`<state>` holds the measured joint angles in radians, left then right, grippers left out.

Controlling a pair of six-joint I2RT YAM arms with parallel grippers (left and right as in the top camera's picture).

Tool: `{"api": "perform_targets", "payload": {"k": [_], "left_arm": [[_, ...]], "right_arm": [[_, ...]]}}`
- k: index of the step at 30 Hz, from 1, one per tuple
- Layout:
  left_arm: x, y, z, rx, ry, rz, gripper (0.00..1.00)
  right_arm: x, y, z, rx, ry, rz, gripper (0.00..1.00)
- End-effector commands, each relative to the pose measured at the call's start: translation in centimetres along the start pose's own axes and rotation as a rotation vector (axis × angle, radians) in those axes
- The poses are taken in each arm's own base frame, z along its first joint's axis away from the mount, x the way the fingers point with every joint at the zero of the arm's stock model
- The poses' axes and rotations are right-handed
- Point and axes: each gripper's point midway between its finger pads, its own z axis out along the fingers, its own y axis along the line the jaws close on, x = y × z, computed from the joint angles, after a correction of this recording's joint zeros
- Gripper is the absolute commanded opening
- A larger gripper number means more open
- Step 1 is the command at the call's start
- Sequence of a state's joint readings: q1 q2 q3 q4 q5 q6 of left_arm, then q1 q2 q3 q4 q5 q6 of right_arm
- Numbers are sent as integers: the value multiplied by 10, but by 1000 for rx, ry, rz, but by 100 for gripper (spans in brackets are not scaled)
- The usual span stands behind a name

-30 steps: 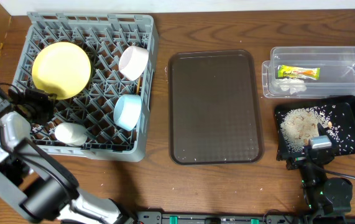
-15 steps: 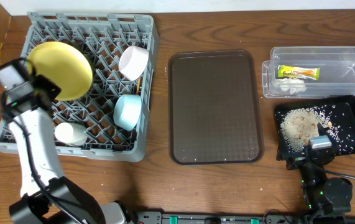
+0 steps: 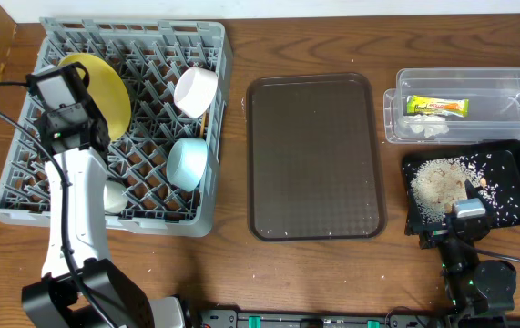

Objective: Sort waste into correct bins and load items into the dishwasher

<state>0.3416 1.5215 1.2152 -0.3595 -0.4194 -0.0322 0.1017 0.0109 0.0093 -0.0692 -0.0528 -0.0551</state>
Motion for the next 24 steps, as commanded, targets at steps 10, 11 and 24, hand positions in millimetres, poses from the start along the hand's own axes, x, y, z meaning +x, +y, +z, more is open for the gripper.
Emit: {"api": "perform_targets", "payload": {"k": [10,11,24], "left_arm": [[21,-29,7,4,44,149,47],[20,-31,4,9,40,149,52],[21,-46,-135,409,33,-48,76]], "right_arm": [[1,3,0,-13,-2,13,99],[1,3,0,-13,-2,13,99],[1,3,0,-13,-2,13,99]]}}
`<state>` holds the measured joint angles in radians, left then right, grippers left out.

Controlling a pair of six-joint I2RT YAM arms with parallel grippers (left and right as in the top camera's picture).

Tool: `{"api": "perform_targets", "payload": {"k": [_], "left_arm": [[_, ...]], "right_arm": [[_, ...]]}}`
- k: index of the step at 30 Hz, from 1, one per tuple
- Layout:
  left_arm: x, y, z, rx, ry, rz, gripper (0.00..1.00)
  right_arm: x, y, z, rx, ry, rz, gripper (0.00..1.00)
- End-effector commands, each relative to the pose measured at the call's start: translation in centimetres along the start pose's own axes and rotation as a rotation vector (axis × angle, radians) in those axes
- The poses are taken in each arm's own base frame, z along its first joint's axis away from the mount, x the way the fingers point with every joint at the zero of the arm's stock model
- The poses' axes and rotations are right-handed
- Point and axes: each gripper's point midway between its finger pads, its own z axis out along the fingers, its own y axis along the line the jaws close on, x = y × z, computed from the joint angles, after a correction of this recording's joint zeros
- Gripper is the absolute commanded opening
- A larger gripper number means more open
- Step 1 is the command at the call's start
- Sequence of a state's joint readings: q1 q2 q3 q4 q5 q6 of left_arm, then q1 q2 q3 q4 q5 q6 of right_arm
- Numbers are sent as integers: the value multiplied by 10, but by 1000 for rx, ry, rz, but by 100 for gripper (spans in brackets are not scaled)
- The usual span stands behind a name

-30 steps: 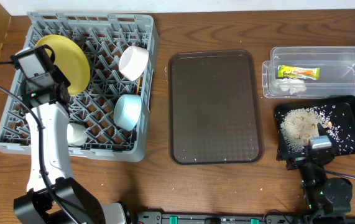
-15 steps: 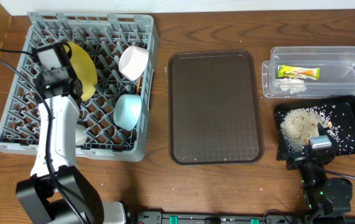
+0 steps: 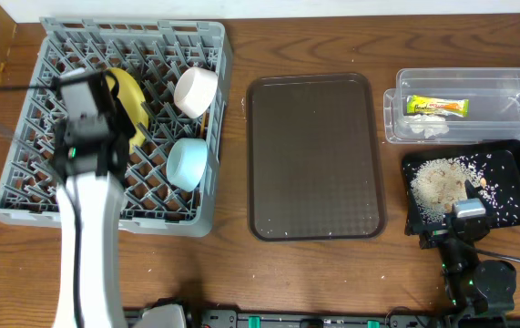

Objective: Sort waste into correct bins and load items into the dishwasher

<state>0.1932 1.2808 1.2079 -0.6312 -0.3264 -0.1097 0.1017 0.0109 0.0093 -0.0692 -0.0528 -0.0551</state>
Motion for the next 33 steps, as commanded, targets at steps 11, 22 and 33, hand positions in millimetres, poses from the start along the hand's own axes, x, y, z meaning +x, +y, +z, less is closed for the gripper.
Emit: {"api": "perform_targets", "payload": {"k": [11,22,33], "left_arm": [[53,-71,-142,629,87,-26,88],[68,-67,-154,645,116,-8,94],[14,-85,-169,755,-261,32,94]], "right_arm": [[1,3,0,-13,-2,13,99],[1,3,0,-13,-2,13,99],[1,3,0,-13,-2,13,99]]}}
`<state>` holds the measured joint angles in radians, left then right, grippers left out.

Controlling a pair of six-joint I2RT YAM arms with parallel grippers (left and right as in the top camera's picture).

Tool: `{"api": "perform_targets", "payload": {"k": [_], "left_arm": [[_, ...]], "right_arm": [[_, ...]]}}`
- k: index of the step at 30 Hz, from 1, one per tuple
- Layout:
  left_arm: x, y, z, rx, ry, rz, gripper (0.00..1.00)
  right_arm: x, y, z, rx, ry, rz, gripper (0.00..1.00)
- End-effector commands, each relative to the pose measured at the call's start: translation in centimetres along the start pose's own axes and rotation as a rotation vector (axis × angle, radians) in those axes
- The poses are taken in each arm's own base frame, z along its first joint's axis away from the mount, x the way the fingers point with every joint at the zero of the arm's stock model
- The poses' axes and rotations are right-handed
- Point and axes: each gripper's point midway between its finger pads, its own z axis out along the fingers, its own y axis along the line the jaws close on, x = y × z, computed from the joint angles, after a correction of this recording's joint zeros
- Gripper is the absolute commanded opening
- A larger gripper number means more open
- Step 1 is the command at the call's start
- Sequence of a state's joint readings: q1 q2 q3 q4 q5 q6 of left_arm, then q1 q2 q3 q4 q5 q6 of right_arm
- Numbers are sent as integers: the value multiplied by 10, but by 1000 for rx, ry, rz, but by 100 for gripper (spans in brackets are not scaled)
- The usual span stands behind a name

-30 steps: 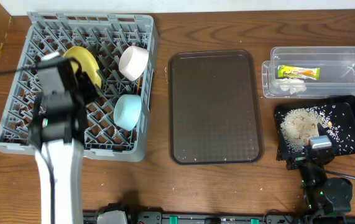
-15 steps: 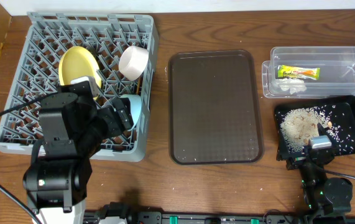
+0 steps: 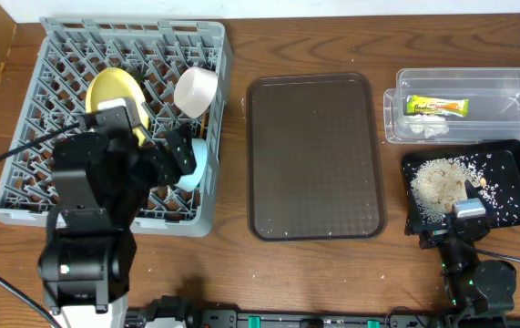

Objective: Sort waste into correct bins and load items into the dishwasher

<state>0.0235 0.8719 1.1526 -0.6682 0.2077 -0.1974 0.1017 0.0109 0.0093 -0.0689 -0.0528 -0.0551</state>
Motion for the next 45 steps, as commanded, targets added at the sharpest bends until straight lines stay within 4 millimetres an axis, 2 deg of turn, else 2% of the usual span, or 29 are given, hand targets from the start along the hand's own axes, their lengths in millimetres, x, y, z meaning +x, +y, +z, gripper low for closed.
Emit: {"api": "perform_targets", "payload": {"k": [1,5,13,21,24,36,45], "left_arm": [[1,-10,-8,59,-109,96,94],[11,-15,-20,115,-274,170,94],[75,4,-23,127,-362,179,95],[100,29,-18,57,-457,168,95],[110,33,-13,56,-467,171,94],[157,51,38,49,-437,173,95],[172,58,45,21,-365,166,95]], "right_arm": [[1,3,0,-13,-2,13,99],[1,3,0,-13,-2,13,99],[1,3,0,-13,-2,13,99],[1,3,0,-13,-2,13,99],[1,3,0,-13,-2,13,99],[1,3,0,-13,-2,13,99],[1,3,0,-13,-2,13,99]]}}
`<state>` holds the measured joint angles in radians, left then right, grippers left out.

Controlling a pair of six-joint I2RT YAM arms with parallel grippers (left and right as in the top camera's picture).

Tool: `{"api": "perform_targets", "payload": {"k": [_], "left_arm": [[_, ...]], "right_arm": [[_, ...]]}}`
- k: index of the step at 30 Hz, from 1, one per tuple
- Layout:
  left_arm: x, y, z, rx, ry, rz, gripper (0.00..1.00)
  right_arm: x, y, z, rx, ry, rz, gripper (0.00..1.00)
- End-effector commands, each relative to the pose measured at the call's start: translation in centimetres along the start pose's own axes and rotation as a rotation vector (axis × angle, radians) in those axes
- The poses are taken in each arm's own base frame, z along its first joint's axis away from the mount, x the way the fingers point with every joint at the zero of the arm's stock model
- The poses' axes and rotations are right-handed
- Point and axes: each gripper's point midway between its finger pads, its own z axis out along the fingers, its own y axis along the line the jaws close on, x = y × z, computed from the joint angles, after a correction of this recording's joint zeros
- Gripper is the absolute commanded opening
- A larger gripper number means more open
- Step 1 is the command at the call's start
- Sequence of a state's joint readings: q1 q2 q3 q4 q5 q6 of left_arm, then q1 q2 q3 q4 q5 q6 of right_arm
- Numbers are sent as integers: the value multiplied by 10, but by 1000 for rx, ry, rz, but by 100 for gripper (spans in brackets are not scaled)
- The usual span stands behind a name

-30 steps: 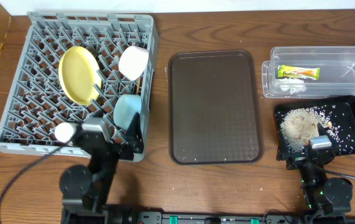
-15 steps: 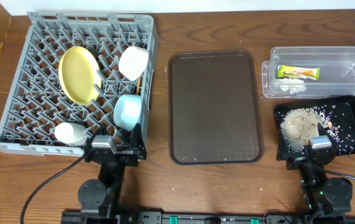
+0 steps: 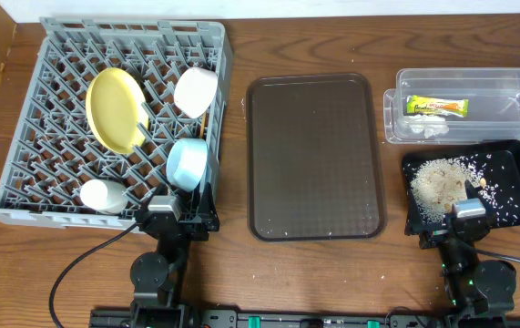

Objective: Sort waste into correct bins and load items into the dishwasher

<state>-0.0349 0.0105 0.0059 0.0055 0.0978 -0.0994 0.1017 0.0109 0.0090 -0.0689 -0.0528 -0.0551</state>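
The grey dish rack (image 3: 23, 137) at the left holds a yellow plate (image 3: 114, 109) leaning among its pegs. A white cup (image 3: 196, 91), a light blue bowl (image 3: 187, 164) and a small white cup (image 3: 103, 195) also sit in it. My left gripper (image 3: 179, 214) is folded back at the rack's front edge, beside the blue bowl and holding nothing. My right gripper (image 3: 460, 211) rests at the near edge of the black bin (image 3: 514, 164) of rice scraps. Neither gripper's fingers show clearly from above.
A brown tray (image 3: 314, 155) lies in the middle with only a few crumbs on it. At the back right, a clear bin (image 3: 514, 91) holds a snack wrapper (image 3: 436, 106) and a crumpled tissue (image 3: 426, 128).
My left arm, which stood over the rack's front part by the blue bowl, is now folded down at the table's front edge. The yellow plate shows whole in the rack. The right arm is unchanged.
My left arm first reached over the rack's far left, at the yellow plate. Then it was over the plate nearer the rack's middle. Then it had drawn back, leaving the plate propped among the pegs. Now it is folded in front of the rack.
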Motion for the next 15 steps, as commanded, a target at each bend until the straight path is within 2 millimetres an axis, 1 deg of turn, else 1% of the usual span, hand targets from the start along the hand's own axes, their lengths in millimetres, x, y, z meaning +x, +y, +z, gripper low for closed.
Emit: {"api": "perform_targets", "payload": {"k": [1,3,15], "left_arm": [[11,2,0,-8,42,15,95],[17,3,-1,-12,66,15,95],[18,3,0,-13,71,14,95]], "right_arm": [[0,3,0,-13,-2,13,99],[1,3,0,-13,-2,13,99],[0,3,0,-13,-2,13,99]]}}
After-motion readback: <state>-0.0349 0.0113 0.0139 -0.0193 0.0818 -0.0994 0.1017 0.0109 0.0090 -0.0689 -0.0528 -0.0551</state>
